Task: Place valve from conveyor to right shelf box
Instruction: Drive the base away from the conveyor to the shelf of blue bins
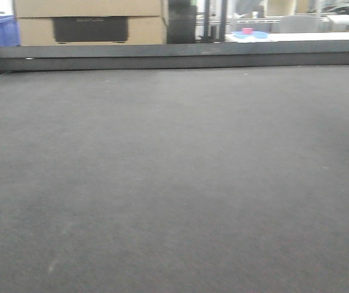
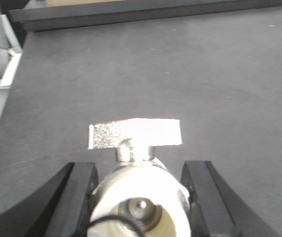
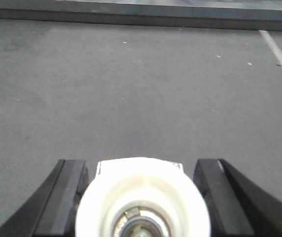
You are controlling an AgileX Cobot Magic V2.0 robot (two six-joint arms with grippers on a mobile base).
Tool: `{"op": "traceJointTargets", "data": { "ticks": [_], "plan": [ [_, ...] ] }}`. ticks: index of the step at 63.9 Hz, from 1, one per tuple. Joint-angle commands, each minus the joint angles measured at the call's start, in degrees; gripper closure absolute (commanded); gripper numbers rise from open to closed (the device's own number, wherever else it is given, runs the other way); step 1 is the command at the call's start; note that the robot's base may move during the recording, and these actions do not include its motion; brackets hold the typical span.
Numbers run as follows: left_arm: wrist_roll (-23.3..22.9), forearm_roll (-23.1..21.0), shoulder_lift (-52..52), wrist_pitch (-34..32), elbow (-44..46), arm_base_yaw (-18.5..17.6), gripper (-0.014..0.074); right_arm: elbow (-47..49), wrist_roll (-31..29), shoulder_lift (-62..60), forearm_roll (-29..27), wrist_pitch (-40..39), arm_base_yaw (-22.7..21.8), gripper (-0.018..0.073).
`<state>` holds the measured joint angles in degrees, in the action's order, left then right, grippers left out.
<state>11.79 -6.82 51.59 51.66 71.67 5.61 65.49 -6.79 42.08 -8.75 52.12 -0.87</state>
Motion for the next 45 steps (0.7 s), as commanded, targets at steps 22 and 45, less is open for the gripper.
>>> {"op": "traceJointTargets", "data": {
  "ticks": [22,45],
  "plan": [
    [-0.4,-0.7,-0.5,-3.2,0.4,-0.3,0.0708,0.3,-0.2,-0.4,0.4,-4.6,0.0,0.0715],
    [-0.4,-0.7,-0.4,-3.2,0.4,-0.3,0.0708,0.3,-0.2,-0.4,0.4,-4.6,0.0,0.0715]
  ]
}}
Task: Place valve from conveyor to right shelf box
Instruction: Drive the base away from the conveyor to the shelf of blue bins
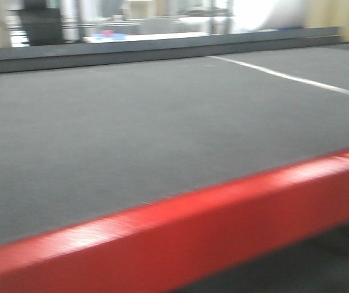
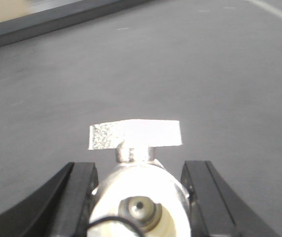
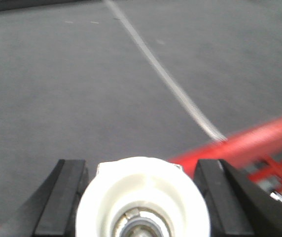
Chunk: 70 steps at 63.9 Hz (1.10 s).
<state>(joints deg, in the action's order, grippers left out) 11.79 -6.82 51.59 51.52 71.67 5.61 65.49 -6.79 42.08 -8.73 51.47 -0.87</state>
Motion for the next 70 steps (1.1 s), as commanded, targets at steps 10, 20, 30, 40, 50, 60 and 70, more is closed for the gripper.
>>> {"op": "traceJointTargets", "data": {
  "ticks": [10,20,30,40,50,60,70],
  "plan": [
    [-0.4,-0.7,-0.4,-3.1,0.4,-0.3,0.0708,0.3,-0.2,-0.4,0.4,-4.0,0.0,0.0715],
    [-0.4,-0.7,-0.4,-3.1,0.4,-0.3,0.0708,0.3,-0.2,-0.4,0.4,-4.0,0.0,0.0715],
    [-0.4,-0.7,-0.4,-3.1,0.4,-0.3,0.0708,0.3,-0.2,-0.4,0.4,-4.0,0.0,0.0715],
    [-0.4,-0.7,-0.4,-3.1,0.4,-0.3,0.0708,0.3,-0.2,-0.4,0.4,-4.0,0.0,0.0715],
    [-0.4,-0.7,-0.4,-3.1,0.4,-0.3,0.0708,0.3,-0.2,-0.4,0.4,-4.0,0.0,0.0715],
    [-0.4,-0.7,-0.4,-3.1,0.4,-0.3,0.0708,0.3,-0.2,-0.4,0.4,-4.0,0.0,0.0715],
    [-0.4,-0.7,-0.4,-3.1,0.4,-0.3,0.0708,0.3,-0.2,-0.4,0.4,-4.0,0.0,0.0715]
  ]
}}
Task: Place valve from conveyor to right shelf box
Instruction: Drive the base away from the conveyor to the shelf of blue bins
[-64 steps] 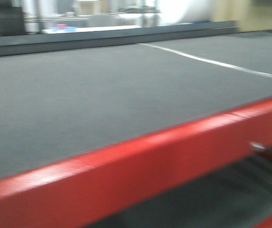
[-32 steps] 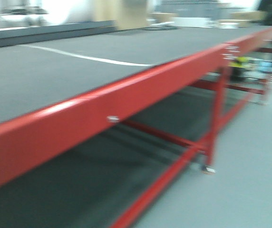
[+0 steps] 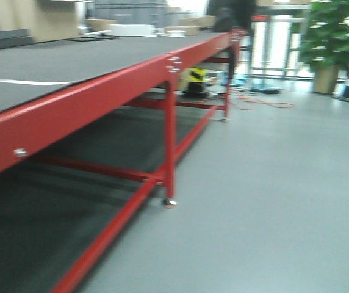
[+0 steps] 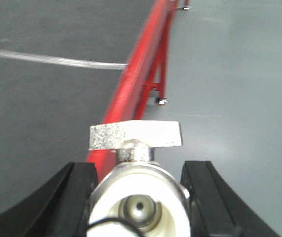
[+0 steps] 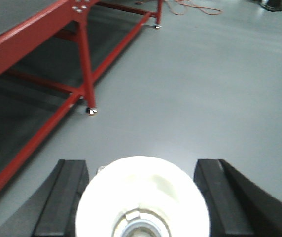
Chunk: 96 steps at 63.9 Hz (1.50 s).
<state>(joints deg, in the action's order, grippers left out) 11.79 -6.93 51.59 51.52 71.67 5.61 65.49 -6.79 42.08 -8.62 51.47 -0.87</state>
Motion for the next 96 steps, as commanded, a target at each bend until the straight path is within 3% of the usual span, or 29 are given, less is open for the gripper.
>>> {"op": "traceJointTargets", "data": {
  "ticks": [1,96],
  "plan": [
    [-0.4,-0.6,-0.4,-3.1,0.4,-0.3,0.0708,0.3,-0.2,-0.4,0.3,-4.0,0.0,0.0715],
    [-0.4,-0.6,-0.5,-3.1,0.4,-0.3,0.0708,0.3,-0.2,-0.4,0.3,-4.0,0.0,0.0715]
  ]
}}
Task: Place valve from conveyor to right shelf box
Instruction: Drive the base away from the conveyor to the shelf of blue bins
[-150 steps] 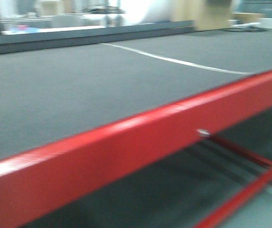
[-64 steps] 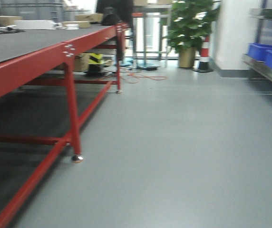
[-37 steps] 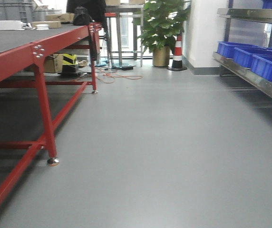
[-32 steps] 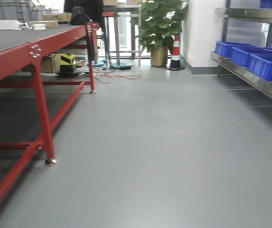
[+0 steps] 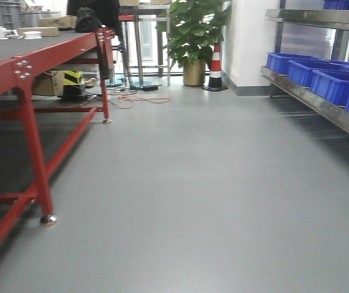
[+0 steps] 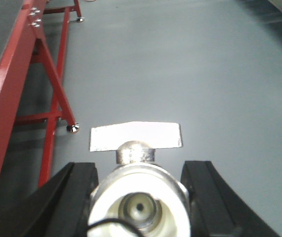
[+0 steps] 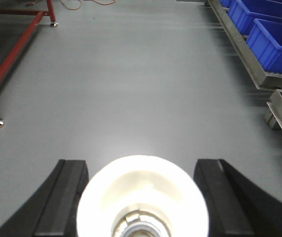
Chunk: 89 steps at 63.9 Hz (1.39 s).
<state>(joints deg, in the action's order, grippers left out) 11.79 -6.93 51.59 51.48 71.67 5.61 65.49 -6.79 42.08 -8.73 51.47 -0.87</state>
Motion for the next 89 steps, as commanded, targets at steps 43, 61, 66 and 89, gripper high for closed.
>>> {"op": "traceJointTargets", "data": {
  "ticks": [43,61,66,89],
  "plan": [
    [-0.4,-0.6,-0.5,-3.0,0.4,-0.3,0.0708,0.3,-0.2,-0.4,0.4,-4.0,0.0,0.0715],
    [-0.4,-0.6,-0.5,-3.0,0.4,-0.3,0.0708,0.3,-0.2,-0.4,0.4,-4.0,0.0,0.0715],
    [-0.4,-0.6,-0.5,-3.0,0.4,-0.3,0.0708,0.3,-0.2,-0.4,0.4,-4.0,0.0,0.0715],
    [-0.4,-0.6,-0.5,-3.0,0.4,-0.3,0.0708,0.3,-0.2,-0.4,0.4,-4.0,0.0,0.0715]
  ]
}}
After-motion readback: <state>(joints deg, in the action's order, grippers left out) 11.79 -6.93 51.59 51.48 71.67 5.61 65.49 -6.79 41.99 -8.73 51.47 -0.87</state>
